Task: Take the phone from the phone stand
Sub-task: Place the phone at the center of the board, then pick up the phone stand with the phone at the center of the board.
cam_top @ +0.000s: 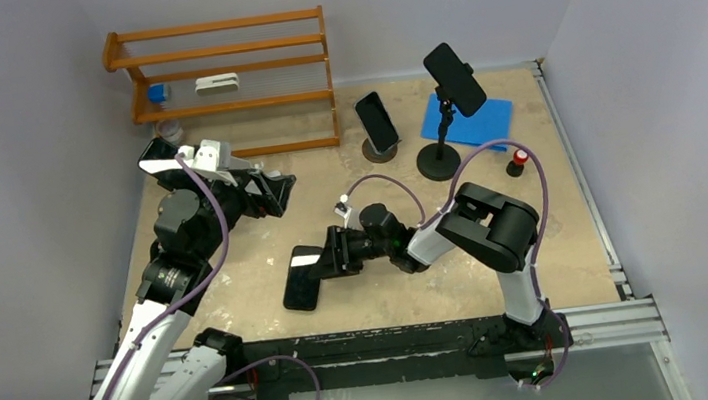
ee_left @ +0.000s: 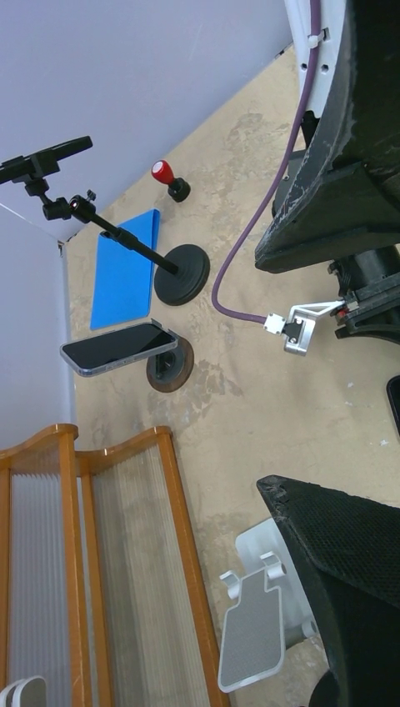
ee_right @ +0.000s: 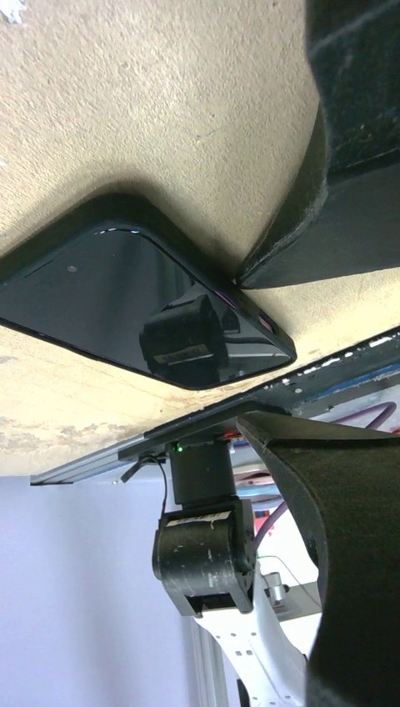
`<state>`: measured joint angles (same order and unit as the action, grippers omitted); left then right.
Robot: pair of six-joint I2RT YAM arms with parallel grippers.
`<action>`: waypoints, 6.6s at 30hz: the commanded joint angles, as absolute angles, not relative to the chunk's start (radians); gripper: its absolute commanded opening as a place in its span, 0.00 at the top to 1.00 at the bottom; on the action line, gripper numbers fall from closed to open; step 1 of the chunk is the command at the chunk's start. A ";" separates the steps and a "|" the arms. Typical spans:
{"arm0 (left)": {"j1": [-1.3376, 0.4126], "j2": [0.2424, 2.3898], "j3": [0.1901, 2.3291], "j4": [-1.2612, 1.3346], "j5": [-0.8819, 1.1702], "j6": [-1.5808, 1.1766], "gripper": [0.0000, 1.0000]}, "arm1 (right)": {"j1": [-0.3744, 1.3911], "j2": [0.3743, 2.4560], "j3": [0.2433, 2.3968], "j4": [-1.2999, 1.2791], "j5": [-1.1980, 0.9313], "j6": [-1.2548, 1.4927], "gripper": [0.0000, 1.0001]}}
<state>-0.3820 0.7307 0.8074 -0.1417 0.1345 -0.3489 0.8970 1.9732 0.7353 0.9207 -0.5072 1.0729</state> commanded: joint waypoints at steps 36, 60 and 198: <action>-0.395 0.726 0.812 -0.093 0.160 -0.367 0.10 | 0.968 2.004 0.765 0.981 -0.450 1.155 0.44; -0.402 0.722 0.812 -0.097 0.152 -0.364 0.10 | 0.965 2.018 0.839 0.888 -0.442 1.121 0.44; 0.302 0.930 0.840 -0.175 -0.005 -0.706 0.02 | 1.042 0.904 0.600 0.600 0.227 0.435 0.14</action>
